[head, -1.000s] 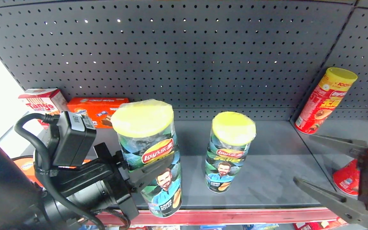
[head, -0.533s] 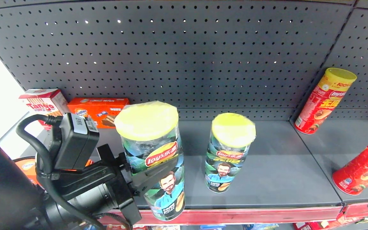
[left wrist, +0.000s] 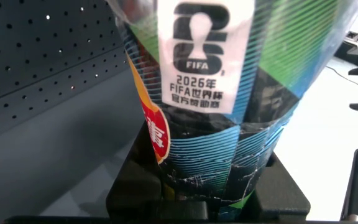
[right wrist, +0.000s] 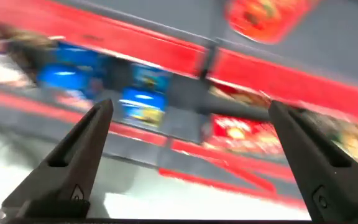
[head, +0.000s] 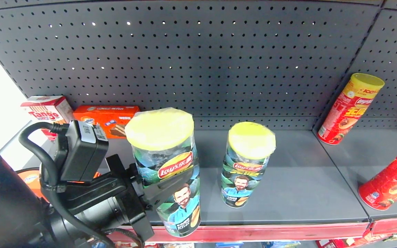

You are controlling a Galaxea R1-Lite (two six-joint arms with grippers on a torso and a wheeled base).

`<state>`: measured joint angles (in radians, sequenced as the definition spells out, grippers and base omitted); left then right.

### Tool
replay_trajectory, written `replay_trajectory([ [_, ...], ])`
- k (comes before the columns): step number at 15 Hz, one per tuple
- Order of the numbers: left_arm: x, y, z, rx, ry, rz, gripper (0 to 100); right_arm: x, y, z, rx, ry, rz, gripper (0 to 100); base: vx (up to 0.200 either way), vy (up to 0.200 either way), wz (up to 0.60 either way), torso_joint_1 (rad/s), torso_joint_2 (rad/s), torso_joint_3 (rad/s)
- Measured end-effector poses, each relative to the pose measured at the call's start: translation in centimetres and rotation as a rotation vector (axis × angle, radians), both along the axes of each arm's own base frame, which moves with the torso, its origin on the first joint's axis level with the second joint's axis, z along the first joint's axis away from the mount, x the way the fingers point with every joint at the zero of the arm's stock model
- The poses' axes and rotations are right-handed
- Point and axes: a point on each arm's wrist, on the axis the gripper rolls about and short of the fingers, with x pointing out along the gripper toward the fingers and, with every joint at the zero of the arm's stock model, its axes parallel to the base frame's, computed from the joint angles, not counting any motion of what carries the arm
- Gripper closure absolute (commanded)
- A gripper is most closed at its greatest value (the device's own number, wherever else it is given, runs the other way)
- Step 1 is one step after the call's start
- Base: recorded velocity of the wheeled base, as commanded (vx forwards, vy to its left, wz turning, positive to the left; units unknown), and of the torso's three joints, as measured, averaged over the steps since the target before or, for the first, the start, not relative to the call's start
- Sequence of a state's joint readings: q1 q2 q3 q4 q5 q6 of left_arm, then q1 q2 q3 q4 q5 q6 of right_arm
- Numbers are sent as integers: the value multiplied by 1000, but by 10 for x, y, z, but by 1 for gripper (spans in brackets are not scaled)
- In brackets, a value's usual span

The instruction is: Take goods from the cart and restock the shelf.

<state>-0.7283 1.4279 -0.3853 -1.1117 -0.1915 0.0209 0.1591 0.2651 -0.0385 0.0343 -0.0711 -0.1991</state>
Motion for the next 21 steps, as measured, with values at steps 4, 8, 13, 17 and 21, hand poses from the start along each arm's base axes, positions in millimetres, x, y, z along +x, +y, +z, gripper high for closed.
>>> replay_trajectory([
  [4,1,-1,0,1,-2,0,100,-5,1,0,41,-49,-214,0,0,0,0,0,0,0],
  [8,0,0,1,-1,-6,1,100,-13,-2,1,69,-220,-439,0,0,0,0,0,0,0],
  [13,0,0,1,-1,-7,-1,100,-13,4,-2,177,-225,-180,0,0,0,0,0,0,0],
  [17,0,0,2,-2,-8,1,100,-14,1,-6,180,-213,-278,0,0,0,0,0,0,0],
  [21,0,1,2,-6,-16,7,100,-18,2,-10,209,-237,-163,0,0,0,0,0,0,0],
])
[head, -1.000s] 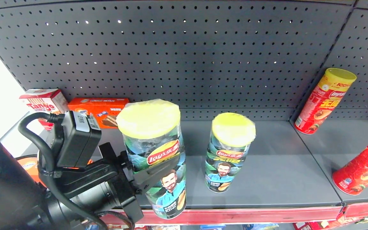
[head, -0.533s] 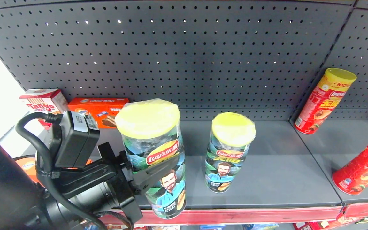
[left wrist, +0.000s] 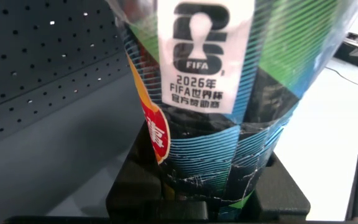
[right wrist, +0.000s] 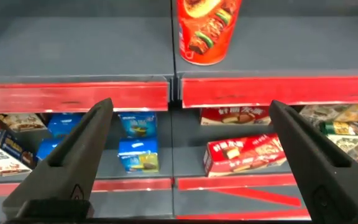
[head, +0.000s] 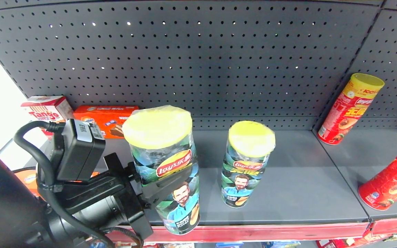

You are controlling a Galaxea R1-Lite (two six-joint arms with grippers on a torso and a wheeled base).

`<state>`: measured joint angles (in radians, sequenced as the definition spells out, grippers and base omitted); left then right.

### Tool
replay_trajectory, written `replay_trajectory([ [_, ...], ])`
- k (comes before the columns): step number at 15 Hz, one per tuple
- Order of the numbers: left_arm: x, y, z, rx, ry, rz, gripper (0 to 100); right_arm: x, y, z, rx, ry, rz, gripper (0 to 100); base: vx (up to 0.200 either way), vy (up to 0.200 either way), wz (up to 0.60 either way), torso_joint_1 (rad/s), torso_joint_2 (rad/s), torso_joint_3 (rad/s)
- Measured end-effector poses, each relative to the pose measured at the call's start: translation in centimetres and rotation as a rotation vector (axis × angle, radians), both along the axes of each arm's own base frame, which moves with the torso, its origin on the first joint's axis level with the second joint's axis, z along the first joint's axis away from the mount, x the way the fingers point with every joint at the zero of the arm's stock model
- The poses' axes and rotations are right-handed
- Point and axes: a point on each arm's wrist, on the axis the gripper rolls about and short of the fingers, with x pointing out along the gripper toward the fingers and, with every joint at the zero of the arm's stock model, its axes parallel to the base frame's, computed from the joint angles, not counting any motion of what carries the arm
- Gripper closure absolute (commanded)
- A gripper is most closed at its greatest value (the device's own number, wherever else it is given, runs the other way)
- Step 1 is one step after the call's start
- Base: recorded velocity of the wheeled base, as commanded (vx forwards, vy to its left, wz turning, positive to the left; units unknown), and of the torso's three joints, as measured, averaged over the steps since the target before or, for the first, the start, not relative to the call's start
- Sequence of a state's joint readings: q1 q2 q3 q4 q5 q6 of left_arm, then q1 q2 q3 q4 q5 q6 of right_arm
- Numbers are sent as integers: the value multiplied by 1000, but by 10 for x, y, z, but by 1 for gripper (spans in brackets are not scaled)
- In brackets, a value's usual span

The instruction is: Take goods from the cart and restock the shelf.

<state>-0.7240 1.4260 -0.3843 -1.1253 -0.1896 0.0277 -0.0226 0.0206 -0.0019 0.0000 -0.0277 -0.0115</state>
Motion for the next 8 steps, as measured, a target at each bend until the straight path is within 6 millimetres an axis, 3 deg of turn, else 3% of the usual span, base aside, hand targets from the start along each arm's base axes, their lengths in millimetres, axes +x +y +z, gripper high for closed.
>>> replay_trajectory([
  [8,10,7,11,-55,23,51,100,-1,0,-1,0,-19,7,0,0,0,0,0,0,0],
])
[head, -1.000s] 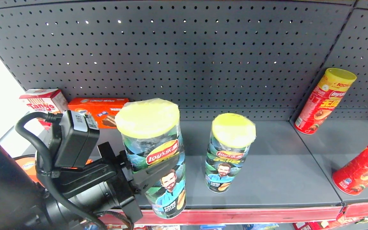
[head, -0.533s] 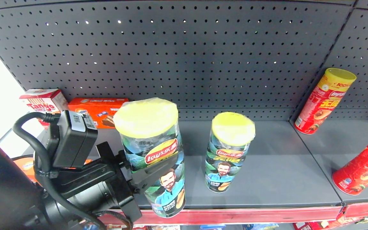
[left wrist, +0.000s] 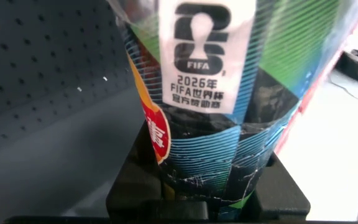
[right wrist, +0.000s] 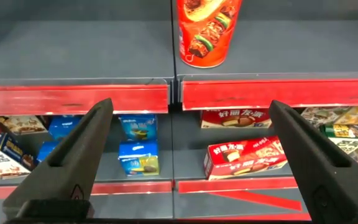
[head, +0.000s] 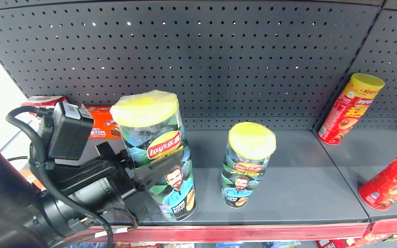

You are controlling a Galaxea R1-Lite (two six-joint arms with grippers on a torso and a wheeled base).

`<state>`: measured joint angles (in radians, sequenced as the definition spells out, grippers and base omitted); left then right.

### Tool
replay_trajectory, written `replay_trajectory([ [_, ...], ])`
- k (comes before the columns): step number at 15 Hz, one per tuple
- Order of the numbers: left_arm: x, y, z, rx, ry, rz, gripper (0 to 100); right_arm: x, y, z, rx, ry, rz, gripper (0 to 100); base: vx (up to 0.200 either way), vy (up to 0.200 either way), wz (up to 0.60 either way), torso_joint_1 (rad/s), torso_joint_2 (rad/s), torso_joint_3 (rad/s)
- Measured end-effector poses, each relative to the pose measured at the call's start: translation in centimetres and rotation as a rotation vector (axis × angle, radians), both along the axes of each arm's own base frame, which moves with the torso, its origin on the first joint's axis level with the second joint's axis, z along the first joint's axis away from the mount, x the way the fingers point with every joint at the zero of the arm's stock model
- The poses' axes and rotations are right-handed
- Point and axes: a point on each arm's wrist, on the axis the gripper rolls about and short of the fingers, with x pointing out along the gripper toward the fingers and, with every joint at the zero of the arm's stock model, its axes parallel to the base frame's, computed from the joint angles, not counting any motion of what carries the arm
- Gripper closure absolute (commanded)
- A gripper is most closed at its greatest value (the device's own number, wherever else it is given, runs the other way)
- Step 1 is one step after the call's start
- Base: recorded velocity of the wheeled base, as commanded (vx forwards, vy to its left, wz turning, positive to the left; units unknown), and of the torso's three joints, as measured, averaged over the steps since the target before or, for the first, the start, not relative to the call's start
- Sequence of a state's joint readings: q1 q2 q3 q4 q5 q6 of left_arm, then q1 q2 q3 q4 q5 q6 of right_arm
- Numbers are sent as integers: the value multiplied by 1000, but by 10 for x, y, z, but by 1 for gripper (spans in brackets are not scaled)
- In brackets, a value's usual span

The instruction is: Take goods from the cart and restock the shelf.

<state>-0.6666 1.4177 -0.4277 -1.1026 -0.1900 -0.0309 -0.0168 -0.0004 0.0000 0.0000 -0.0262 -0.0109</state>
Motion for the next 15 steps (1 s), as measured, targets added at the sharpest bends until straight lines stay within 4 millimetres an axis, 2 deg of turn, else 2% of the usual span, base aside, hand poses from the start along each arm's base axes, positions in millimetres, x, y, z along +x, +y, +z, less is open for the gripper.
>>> replay_trajectory([
  [4,16,-3,12,39,62,30,100,0,0,0,0,0,-1,0,0,0,0,0,0,0],
  [6,27,-8,18,46,53,-35,100,0,0,0,0,0,1,0,0,0,0,0,0,0],
  [9,65,-3,22,104,17,-57,100,0,0,0,0,-1,0,0,0,0,0,0,0,0],
  [11,97,-10,21,140,-11,-37,100,0,0,0,0,-1,0,0,0,0,0,0,0,0],
  [15,141,-29,13,159,-24,-32,100,0,0,0,1,-1,0,0,0,0,0,0,0,0],
])
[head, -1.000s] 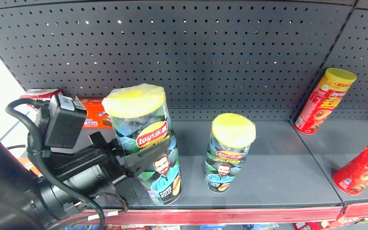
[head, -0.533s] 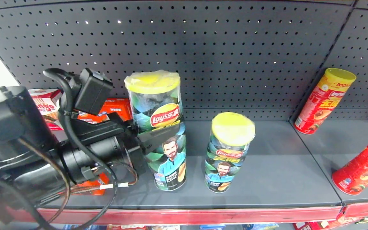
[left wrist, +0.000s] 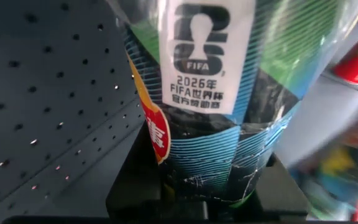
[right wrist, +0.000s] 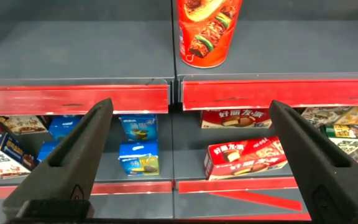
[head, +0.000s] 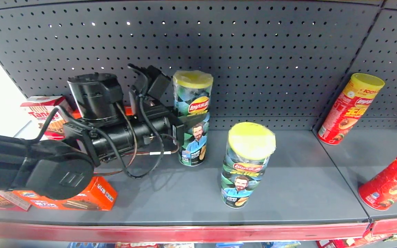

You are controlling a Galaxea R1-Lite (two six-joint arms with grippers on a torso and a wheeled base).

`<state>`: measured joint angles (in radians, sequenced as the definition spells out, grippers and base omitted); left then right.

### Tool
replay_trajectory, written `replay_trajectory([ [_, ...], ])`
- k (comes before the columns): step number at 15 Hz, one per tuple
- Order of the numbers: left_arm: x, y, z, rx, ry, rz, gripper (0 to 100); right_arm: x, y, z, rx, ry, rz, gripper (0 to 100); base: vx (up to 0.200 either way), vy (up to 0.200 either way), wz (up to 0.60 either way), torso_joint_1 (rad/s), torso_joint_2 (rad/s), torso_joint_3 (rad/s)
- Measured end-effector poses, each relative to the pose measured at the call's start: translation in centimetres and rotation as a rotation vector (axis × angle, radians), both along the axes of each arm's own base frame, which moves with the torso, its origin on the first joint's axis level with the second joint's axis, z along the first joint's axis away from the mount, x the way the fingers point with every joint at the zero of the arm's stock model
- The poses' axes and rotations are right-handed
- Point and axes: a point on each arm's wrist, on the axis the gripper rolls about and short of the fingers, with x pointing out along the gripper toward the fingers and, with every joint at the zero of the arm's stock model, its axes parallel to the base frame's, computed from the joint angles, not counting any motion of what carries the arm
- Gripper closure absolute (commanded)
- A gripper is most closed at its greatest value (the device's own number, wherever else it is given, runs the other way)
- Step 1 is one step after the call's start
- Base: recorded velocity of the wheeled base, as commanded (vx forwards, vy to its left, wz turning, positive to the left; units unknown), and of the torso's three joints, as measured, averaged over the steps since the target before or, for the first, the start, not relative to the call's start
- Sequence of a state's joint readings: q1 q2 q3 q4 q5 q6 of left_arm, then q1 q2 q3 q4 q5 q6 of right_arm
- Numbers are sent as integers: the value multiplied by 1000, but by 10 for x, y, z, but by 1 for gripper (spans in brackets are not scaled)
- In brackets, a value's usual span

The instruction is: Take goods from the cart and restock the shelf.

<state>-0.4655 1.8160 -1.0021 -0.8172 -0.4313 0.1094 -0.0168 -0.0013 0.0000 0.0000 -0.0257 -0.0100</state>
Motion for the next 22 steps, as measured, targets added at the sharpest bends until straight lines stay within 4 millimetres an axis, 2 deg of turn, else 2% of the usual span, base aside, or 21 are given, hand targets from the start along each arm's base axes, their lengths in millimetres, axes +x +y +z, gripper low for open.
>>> replay_trajectory([
  [4,37,-22,-11,-7,-17,-6,100,0,0,0,0,0,-1,0,0,0,0,0,0,0],
  [8,62,-38,-21,-32,-55,-16,100,0,0,0,0,0,0,0,0,0,0,0,0,0],
  [14,71,-49,-36,-44,-69,-55,100,0,0,0,0,0,0,0,0,0,0,0,0,0],
  [15,72,-50,-37,-47,-74,-62,0,0,0,0,0,0,0,0,0,0,0,0,0,0],
  [22,71,-46,-50,-28,-31,-47,0,0,0,0,0,0,0,0,0,0,0,0,0,0],
])
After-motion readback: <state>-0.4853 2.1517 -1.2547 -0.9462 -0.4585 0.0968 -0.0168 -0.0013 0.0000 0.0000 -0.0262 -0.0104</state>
